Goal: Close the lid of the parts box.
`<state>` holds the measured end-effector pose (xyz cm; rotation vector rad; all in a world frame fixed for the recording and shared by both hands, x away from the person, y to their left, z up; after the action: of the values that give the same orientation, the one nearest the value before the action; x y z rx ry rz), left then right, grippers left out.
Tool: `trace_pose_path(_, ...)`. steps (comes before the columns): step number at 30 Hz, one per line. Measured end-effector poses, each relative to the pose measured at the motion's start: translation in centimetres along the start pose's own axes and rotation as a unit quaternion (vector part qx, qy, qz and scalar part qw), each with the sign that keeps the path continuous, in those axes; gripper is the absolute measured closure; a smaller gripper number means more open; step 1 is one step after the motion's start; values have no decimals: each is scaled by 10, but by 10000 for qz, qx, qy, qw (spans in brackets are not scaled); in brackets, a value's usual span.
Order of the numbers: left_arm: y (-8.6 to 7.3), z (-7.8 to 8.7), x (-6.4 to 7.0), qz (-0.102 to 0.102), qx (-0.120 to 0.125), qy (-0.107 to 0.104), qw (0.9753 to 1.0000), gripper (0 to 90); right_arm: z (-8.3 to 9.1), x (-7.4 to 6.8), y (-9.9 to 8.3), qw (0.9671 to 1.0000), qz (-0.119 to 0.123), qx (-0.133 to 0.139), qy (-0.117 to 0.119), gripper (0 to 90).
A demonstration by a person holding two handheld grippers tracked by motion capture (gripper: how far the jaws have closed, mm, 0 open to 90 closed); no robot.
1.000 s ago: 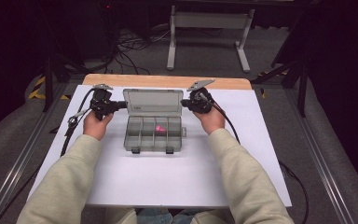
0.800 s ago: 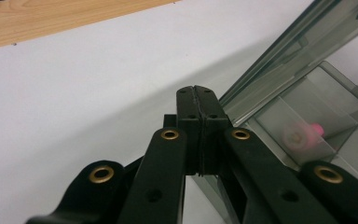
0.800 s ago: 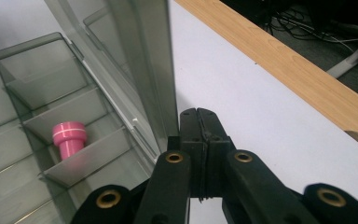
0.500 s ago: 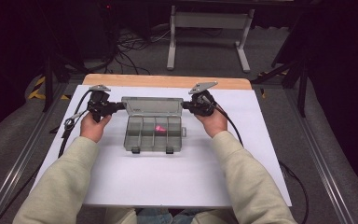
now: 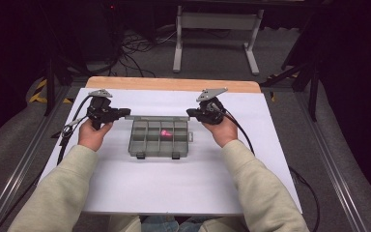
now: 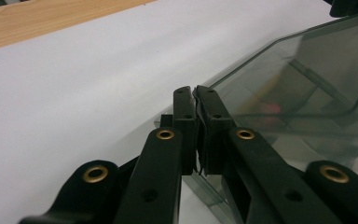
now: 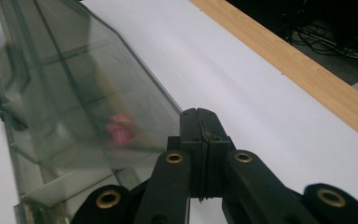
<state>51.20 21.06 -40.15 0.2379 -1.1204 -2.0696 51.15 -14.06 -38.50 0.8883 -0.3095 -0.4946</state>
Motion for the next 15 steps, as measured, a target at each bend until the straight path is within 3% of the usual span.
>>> trace_pose_path(11, 0, 9, 17, -305, -247, -86, 9992, 897, 7, -19, 5, 9995, 124, -41, 294, 900)
trace_pose_path(12, -1, 10, 20, -435, -344, -138, 9984, 897, 8, -21, 5, 9993, 145, -65, 335, 900)
trace_pose_path(15, -2, 10, 24, -544, -452, -170, 9974, 897, 8, -24, 4, 9990, 169, -121, 396, 900)
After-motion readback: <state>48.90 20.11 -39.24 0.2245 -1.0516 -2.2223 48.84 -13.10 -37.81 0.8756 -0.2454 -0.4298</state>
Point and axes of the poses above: each handheld gripper's, and its own axes: z roughly backward along the jaws, y roughly out of its top, x roughly to its right, the point moved 2 cm from there along -z, roughly forward along the jaws, and after that the axes turned 2 degrees about y, right-handed, at the moved point
